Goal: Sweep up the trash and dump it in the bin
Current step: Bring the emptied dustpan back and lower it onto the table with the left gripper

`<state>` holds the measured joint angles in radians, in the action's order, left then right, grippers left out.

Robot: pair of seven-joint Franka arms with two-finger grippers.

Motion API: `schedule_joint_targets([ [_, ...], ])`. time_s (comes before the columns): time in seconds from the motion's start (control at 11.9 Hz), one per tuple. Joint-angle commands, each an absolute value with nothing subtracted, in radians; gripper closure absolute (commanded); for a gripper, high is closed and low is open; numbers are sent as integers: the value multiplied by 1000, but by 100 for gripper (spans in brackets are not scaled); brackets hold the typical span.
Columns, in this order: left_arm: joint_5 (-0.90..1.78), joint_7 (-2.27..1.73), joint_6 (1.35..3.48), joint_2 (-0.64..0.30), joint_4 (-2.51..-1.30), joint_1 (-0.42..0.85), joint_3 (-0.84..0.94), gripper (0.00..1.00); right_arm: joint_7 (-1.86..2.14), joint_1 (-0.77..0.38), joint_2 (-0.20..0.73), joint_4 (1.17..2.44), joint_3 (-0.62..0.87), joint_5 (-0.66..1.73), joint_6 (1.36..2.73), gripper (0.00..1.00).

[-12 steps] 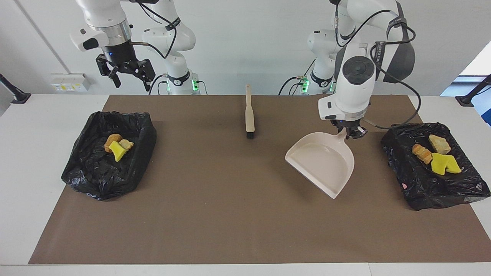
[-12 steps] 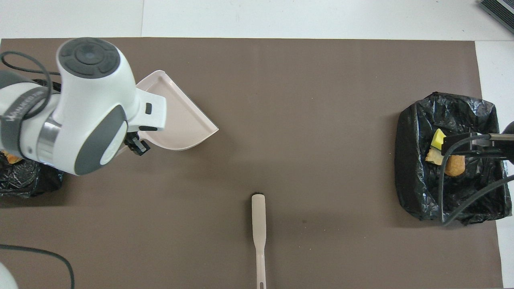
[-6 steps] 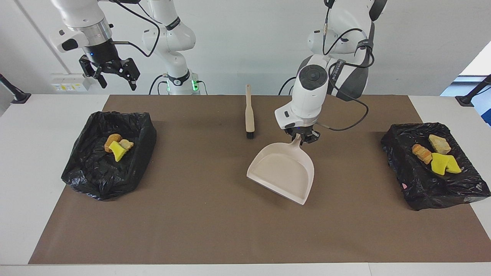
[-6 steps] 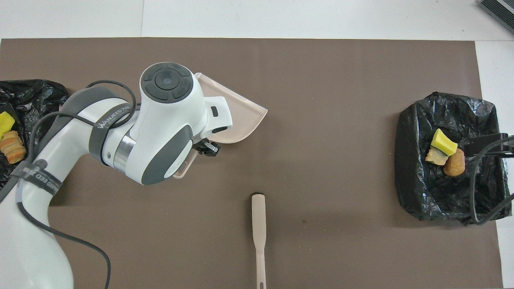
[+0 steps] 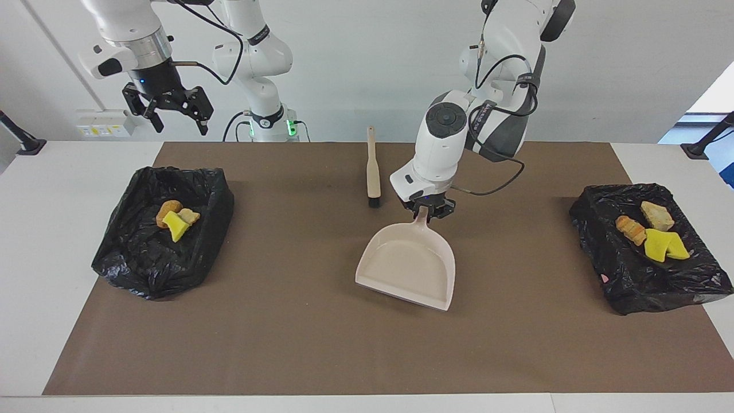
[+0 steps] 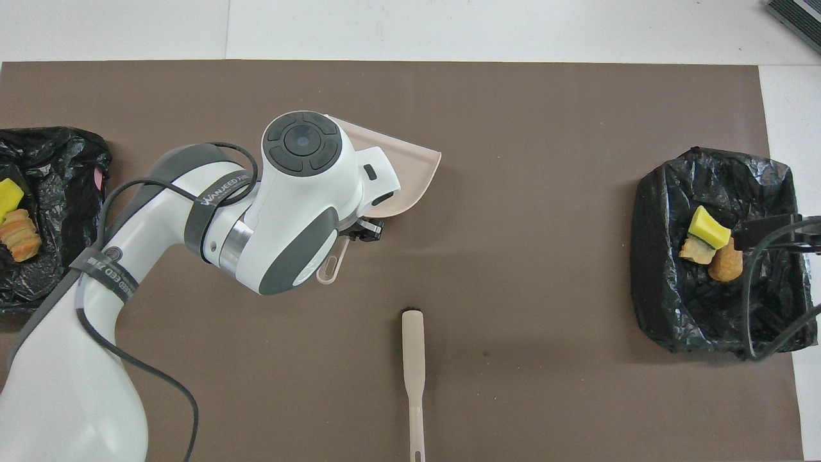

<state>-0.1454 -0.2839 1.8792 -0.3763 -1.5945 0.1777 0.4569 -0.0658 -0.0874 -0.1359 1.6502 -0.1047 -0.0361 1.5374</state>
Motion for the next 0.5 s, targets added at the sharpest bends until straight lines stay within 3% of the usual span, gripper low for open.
schedule_joint_targets([
  [0.0, -147, -379, 1922, -403, -1566, 205, 451, 100, -54, -87, -138, 1649, -109, -20, 1531, 0],
  [0.42, -147, -549, 2035, -479, -1554, 196, 503, 100, -54, -87, -138, 1649, -109, -20, 1531, 0],
])
